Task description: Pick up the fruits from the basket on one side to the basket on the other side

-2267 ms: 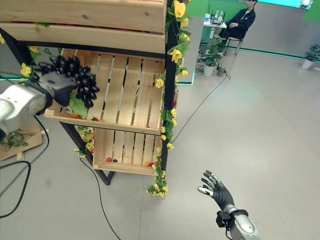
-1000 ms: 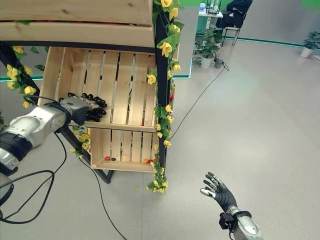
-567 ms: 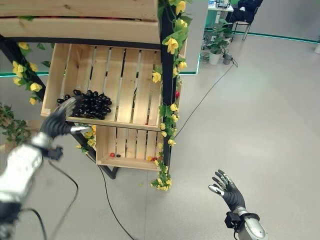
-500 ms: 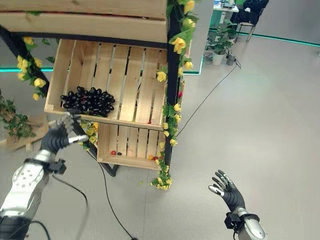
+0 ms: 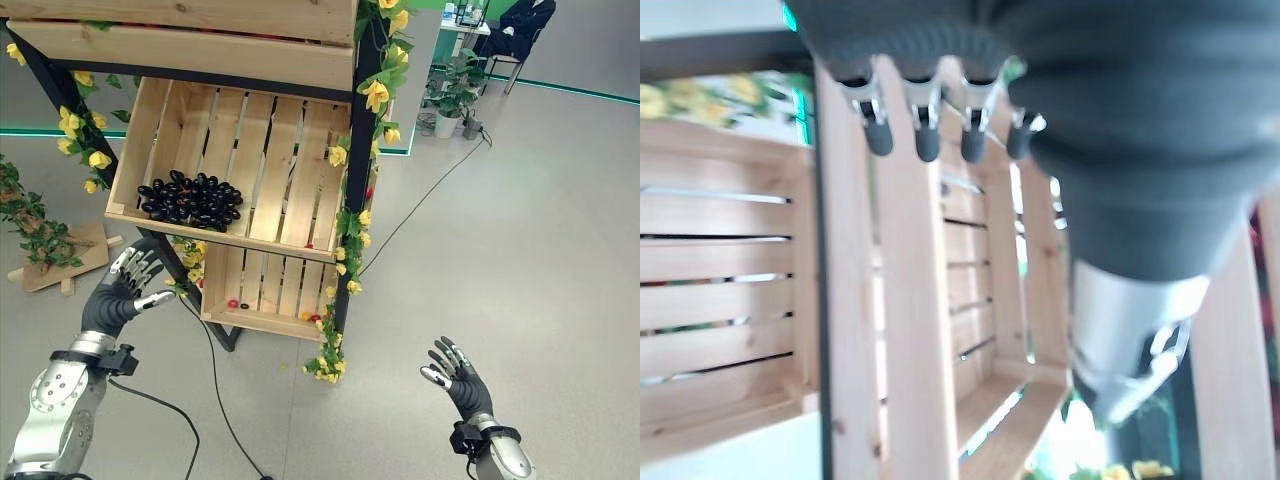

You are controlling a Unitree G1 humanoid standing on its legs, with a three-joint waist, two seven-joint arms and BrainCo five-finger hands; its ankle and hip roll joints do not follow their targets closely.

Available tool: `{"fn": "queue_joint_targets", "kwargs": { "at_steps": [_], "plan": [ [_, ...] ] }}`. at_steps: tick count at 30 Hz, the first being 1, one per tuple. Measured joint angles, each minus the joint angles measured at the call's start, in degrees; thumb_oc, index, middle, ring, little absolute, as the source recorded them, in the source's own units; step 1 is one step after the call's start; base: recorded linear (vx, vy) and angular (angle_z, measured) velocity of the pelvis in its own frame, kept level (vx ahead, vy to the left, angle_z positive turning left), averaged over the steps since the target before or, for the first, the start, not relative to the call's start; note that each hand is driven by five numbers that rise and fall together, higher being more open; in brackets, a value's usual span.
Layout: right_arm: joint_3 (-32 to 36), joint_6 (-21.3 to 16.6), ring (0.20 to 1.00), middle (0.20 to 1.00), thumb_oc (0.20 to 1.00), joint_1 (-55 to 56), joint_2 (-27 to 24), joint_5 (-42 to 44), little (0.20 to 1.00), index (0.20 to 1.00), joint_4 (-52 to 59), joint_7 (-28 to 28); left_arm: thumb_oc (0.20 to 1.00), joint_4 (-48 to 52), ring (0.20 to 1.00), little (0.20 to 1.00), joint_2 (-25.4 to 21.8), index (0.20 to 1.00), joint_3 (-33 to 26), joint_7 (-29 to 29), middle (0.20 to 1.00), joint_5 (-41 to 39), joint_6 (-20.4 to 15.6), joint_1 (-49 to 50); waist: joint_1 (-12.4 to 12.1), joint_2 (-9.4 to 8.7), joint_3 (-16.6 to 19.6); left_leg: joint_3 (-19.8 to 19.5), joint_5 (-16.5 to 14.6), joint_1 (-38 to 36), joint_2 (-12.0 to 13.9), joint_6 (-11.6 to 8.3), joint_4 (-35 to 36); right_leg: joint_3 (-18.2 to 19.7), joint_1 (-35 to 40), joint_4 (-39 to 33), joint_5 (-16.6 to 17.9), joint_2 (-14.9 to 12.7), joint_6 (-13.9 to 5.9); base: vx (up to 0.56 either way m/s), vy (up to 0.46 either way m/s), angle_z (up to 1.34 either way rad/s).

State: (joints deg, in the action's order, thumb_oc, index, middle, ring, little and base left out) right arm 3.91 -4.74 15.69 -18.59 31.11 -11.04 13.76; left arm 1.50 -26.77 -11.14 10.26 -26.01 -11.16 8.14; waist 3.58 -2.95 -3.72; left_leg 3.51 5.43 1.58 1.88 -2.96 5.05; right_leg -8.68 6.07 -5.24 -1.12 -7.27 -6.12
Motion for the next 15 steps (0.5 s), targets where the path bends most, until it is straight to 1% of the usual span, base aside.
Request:
{"fn": "queue_joint_targets", "kwargs": {
  "at_steps": [1, 4, 7, 8, 10, 12, 13, 15],
  "plan": [
    [0.04, -0.02, 1.0, 1.0, 1.0, 0.08, 0.0, 0.0, 1.0, 1.0, 0.12, -0.32, 1.0, 0.01, 1.0, 1.0, 1.49, 1.0, -0.31, 0.04, 1.0, -0.01, -0.02, 1.21, 0.16, 0.04, 0.02, -0.33, 0.03, -0.04, -0.05, 0.02, 0.0, -0.2, 0.16, -0.01, -0.04, -0.04, 0.01, -0.01, -0.005, 0.08],
    [0.14, -0.02, 1.0, 1.0, 1.0, 0.15, 0.0, 0.0, 1.0, 1.0, 0.5, -0.45, 1.0, 0.21, 1.0, 1.0, 2.31, 1.0, -0.97, 0.36, 1.0, -0.05, -0.32, 2.58, -0.21, 0.12, 0.1, -0.6, 0.06, 0.07, -0.04, 0.0, 0.01, -0.59, 0.32, 0.0, -0.11, 0.02, 0.01, -0.03, -0.024, 0.09],
    [0.62, -0.14, 1.0, 1.0, 1.0, 0.23, 0.0, 0.01, 1.0, 1.0, 1.27, -0.53, 1.0, 0.18, 1.0, 1.0, 4.42, 1.0, -1.52, 0.81, 1.0, -0.68, -0.62, 4.71, 0.0, 0.44, 0.29, -0.93, 0.13, 0.1, -0.1, 0.05, 0.01, -1.23, 0.65, -0.01, -0.14, 0.03, 0.0, -0.03, -0.026, 0.11],
    [0.73, -0.16, 1.0, 1.0, 1.0, 0.13, 0.0, 0.01, 1.0, 1.0, 1.32, -0.57, 1.0, 0.18, 1.0, 1.0, 4.56, 1.0, -1.53, 1.12, 1.0, -0.67, -0.66, 5.56, -0.4, 0.49, 0.34, -1.31, 0.23, 0.12, -0.07, -0.02, 0.01, -1.37, 0.81, -0.01, -0.2, 0.13, 0.04, -0.03, -0.035, 0.12],
    [0.93, -0.33, 1.0, 1.0, 1.0, 0.21, 0.0, 0.02, 1.0, 1.0, 1.4, -0.57, 1.0, 0.17, 1.0, 1.0, 4.68, 1.0, -1.51, 1.14, 1.0, -0.67, -0.66, 6.12, -0.07, 0.58, 0.47, -1.57, 0.28, 0.13, -0.05, -0.04, 0.01, -1.37, 0.84, -0.02, -0.26, 0.17, 0.08, -0.03, -0.032, 0.09],
    [1.2, -0.47, 1.0, 1.0, 1.0, 0.21, -0.01, 0.02, 1.0, 1.0, 1.4, -0.63, 1.0, 0.18, 1.0, 1.0, 4.84, 1.0, -1.51, 1.15, 1.0, -0.66, -0.74, 6.34, -0.34, 0.8, 0.63, -2.07, 0.46, 0.19, -0.06, -0.06, 0.02, -1.42, 1.1, -0.01, -0.32, 0.27, 0.14, -0.03, -0.033, 0.11],
    [1.2, -0.6, 1.0, 1.0, 1.0, 0.16, -0.01, 0.03, 1.0, 1.0, 1.4, -0.69, 1.0, 0.18, 1.0, 1.0, 4.85, 1.0, -1.51, 1.09, 1.0, -0.57, -0.78, 6.37, -0.96, 1.0, 0.76, -2.24, 0.55, 0.2, -0.05, -0.09, 0.01, -1.44, 1.19, -0.01, -0.34, 0.34, 0.15, -0.02, -0.035, 0.07],
    [1.2, -0.76, 1.0, 1.0, 1.0, 0.19, -0.01, 0.04, 1.0, 1.0, 1.4, -1.14, 1.0, 0.18, 1.0, 1.0, 5.11, 1.0, -1.51, 0.88, 1.0, -0.48, -1.09, 6.35, -1.37, 1.13, 0.96, -2.5, 0.65, 0.24, -0.06, -0.11, 0.01, -1.61, 1.32, -0.01, -0.36, 0.44, 0.17, -0.02, -0.036, 0.1]
  ]
}}
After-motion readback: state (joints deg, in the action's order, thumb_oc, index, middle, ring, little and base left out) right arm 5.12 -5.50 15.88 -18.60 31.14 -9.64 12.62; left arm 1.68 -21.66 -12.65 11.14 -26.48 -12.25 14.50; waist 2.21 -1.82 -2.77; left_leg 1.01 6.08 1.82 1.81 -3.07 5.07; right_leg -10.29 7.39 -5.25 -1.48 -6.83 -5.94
